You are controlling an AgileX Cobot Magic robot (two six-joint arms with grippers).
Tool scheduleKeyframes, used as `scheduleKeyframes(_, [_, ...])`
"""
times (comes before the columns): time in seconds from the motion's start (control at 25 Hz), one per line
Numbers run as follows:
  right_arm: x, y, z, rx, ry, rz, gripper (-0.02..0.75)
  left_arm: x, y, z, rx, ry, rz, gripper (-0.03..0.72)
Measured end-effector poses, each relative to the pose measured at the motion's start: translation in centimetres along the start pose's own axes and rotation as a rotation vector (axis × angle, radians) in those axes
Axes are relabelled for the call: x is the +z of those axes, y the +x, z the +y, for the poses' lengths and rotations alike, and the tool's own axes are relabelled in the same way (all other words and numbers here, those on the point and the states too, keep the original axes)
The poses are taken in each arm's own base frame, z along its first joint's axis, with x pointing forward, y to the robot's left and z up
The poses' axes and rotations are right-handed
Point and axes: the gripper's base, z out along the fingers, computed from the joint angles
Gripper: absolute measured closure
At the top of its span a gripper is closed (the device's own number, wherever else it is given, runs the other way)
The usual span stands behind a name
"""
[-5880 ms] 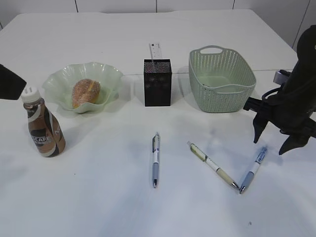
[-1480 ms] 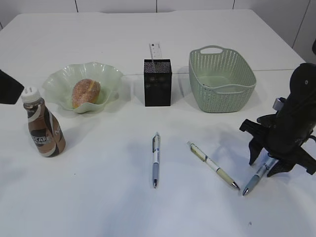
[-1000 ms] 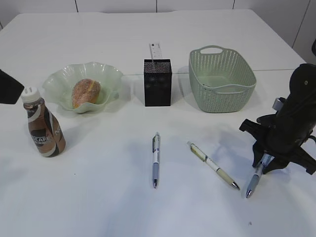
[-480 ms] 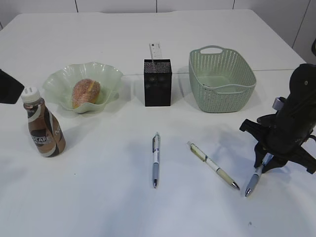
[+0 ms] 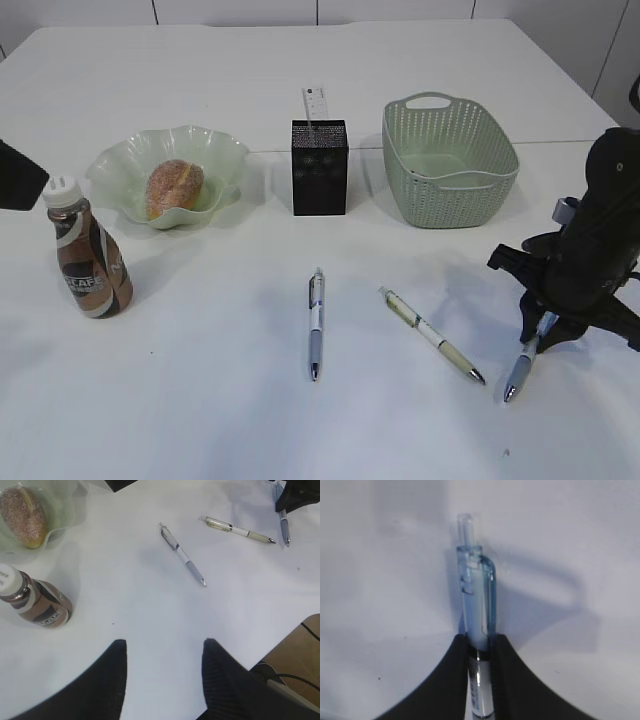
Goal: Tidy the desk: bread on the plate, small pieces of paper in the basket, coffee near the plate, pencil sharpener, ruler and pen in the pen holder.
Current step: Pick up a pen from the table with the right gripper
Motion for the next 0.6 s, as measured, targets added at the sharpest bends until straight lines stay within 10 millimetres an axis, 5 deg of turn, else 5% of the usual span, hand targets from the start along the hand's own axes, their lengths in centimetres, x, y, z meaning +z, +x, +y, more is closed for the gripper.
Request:
scheduleKeyframes(0.36, [-2.9,-1.3,0.9,-0.115,-0.004,-0.079,0.624,0.0,-0.1,0.0,0.0,0.0,-0.008,0.348])
scheduleKeyframes(0.6, [-8.5,-2.4,2.5,-0.359,-0.081,-0.217,0.624,0.0,-0.1,0.0,0.0,0.0,-0.008,0.348])
